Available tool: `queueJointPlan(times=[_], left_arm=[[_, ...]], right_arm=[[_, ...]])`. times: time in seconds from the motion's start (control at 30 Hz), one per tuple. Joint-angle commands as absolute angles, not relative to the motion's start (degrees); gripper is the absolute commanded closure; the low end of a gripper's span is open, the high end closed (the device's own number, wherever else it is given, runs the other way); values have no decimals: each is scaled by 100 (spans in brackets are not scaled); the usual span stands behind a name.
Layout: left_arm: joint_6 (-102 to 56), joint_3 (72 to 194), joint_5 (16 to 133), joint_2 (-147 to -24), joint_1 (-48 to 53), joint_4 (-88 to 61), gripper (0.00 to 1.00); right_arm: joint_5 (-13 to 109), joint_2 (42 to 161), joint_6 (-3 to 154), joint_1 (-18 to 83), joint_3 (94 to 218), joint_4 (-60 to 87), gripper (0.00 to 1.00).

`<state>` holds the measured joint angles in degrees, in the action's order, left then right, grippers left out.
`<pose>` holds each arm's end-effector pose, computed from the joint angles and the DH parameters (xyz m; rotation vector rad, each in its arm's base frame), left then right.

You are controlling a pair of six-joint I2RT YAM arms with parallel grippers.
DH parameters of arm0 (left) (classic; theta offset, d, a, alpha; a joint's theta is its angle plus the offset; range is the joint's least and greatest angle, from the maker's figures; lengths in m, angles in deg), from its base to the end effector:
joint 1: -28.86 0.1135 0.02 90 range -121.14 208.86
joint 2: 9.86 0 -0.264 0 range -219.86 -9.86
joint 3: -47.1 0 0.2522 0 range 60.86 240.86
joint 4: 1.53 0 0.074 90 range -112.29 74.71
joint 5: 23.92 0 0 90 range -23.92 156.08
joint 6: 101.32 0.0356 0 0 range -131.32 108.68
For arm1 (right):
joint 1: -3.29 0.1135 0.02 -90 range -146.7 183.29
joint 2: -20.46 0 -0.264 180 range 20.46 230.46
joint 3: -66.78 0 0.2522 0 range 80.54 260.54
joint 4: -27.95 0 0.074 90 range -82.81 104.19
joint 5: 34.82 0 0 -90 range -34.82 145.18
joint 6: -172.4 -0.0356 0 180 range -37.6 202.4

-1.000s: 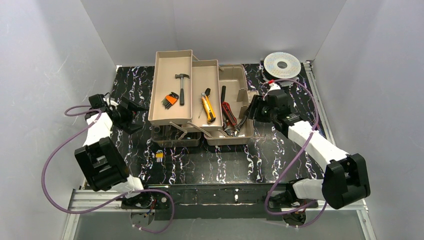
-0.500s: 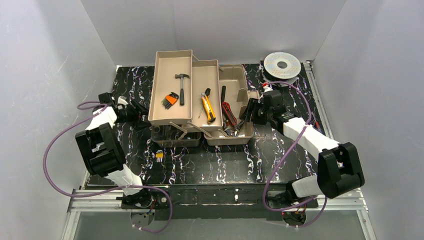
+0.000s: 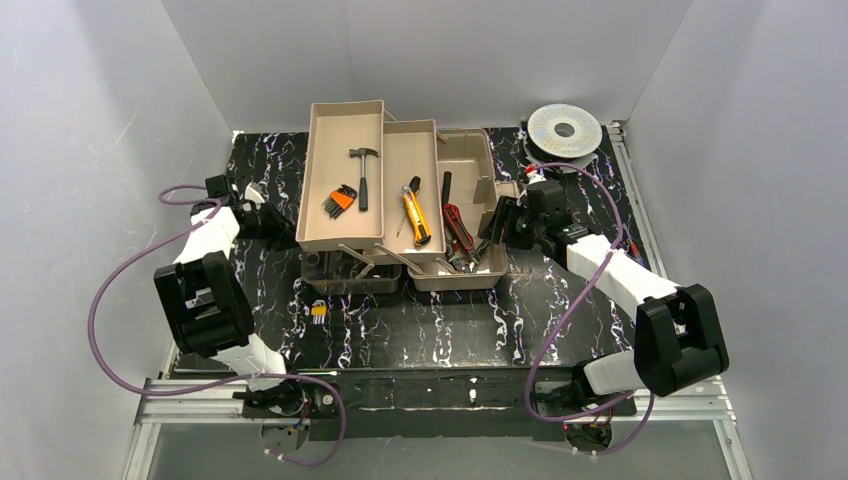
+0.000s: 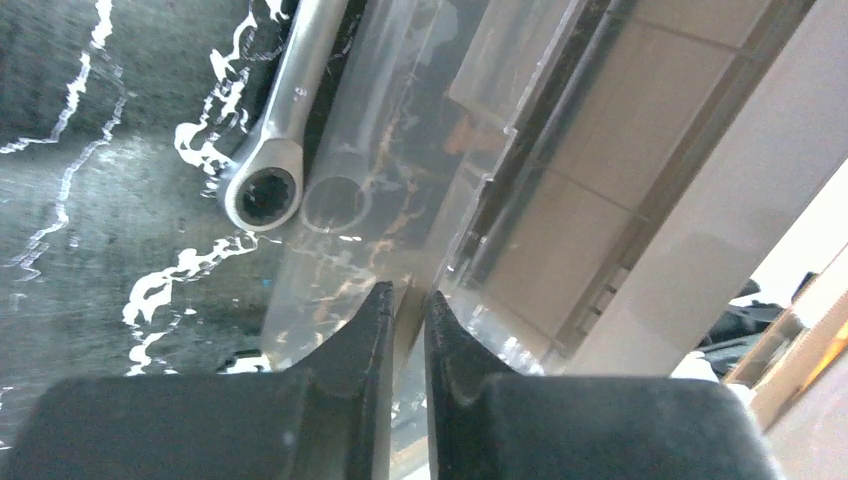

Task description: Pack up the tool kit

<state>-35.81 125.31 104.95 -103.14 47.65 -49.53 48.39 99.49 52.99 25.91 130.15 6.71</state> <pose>0.3146 0.0834 0.2208 -0.7428 2.4585 -0.9323 0.2753 0.1193 0.2389 0.0676 2.2827 0.6220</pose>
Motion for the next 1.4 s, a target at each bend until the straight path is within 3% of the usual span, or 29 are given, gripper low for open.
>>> queueJointPlan(times=[0.0,0.83,1.37], left_arm=[[-3505,12847,9581,-9675,4767,-5336,100],[-2954,14080,6323,-8514,2996,-5744,100],[-2353,15009,3484,-8916,790,-6291,100]], right_arm=[[4864,9796,5290,2606,13147,824,39],[5161,9567,5250,2600,13044,901,39],[5412,9447,5199,2564,13002,830,39]])
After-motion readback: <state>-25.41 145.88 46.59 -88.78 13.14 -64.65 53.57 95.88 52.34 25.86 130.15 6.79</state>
